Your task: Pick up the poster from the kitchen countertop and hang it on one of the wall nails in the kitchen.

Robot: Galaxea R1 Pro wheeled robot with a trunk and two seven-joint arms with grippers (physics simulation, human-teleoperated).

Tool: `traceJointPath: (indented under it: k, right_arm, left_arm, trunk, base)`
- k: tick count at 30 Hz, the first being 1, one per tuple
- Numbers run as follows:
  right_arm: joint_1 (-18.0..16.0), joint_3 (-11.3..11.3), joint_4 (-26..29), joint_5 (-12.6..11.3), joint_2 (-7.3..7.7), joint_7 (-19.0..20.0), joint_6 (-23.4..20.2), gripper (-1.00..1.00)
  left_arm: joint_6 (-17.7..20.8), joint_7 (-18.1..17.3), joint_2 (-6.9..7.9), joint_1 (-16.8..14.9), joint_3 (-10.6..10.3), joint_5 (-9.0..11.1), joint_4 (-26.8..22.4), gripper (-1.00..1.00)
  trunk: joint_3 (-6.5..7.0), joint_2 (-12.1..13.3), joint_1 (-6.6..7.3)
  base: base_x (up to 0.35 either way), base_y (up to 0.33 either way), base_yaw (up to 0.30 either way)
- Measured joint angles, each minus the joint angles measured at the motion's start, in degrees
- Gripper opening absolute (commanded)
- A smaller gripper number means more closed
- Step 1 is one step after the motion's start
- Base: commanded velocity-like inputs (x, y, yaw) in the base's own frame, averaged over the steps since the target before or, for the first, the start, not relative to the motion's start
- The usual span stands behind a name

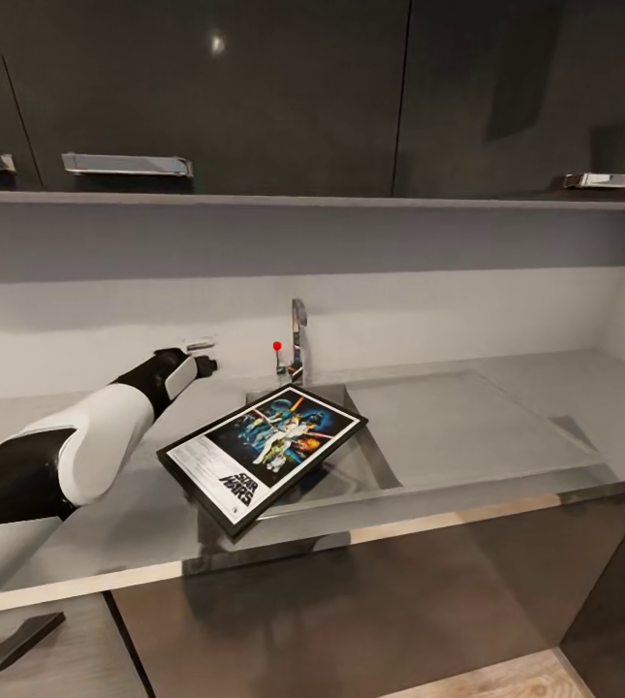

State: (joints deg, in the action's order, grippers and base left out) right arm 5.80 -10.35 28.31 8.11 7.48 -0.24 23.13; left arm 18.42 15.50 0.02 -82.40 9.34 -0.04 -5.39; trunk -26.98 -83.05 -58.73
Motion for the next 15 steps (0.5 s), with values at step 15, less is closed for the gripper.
traceJointPath:
  k: [15]
  right_arm:
    - [-0.01,0.17,-1.46,-0.09,-0.05,0.08,0.0,1.0]
  left_arm:
    - [-2.87,0.05,0.92,0.06,0.13,0.04,1.76,1.0]
  trunk:
    - [-0.58,0.0,0.0]
  base:
    - [0.002,0.0,0.0]
